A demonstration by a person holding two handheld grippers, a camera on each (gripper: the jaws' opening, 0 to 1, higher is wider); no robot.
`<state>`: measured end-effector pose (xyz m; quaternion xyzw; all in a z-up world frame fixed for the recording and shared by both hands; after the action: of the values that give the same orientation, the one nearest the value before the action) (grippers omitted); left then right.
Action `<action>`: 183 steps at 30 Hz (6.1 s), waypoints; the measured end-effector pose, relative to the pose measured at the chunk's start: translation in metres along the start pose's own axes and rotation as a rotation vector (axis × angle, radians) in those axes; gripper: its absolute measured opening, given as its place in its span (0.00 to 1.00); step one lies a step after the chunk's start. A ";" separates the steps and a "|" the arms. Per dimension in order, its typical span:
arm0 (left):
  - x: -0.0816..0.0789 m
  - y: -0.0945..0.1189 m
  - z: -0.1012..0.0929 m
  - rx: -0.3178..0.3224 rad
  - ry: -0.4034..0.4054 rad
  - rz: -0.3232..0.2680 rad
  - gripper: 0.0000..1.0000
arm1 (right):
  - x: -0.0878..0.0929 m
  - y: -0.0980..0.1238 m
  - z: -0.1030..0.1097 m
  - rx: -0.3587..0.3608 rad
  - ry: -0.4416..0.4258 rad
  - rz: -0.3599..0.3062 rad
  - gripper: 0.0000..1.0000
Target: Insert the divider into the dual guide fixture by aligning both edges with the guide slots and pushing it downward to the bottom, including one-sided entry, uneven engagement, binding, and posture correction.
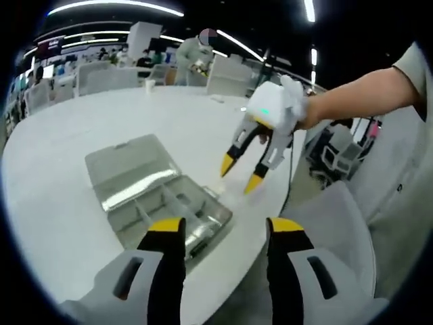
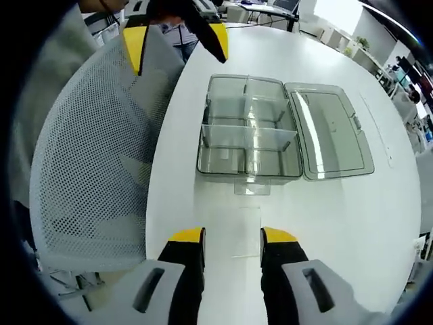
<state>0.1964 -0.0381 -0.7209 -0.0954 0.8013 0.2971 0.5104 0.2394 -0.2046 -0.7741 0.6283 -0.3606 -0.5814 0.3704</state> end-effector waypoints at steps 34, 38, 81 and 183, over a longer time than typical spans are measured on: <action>0.004 -0.024 -0.018 0.035 0.216 -0.023 0.24 | -0.065 0.029 0.024 0.017 0.181 -0.069 0.27; 0.002 -0.023 -0.017 0.027 0.256 -0.043 0.23 | -0.072 0.031 0.025 0.030 0.187 -0.087 0.27; -0.003 -0.023 -0.007 0.021 0.613 -0.157 0.04 | -0.102 0.033 0.023 0.056 0.194 -0.173 0.27; -0.001 0.016 -0.022 0.192 -0.089 -0.192 0.00 | -0.130 0.035 0.034 -0.290 0.088 -0.164 0.00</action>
<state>0.1734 -0.0382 -0.7074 -0.1089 0.7900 0.1728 0.5781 0.1966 -0.1073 -0.6842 0.6206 -0.2039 -0.6276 0.4237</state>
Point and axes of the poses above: the point that each gripper's makers call its tool centre point, and the gripper's own axes: y roughly backward along the fingers, z roughly to its left, x roughly out of its underside, the point moved 5 cm from there along y, roughly backward along the fingers, and after that the axes turned 8 degrees about -z, right-handed, at the moved point
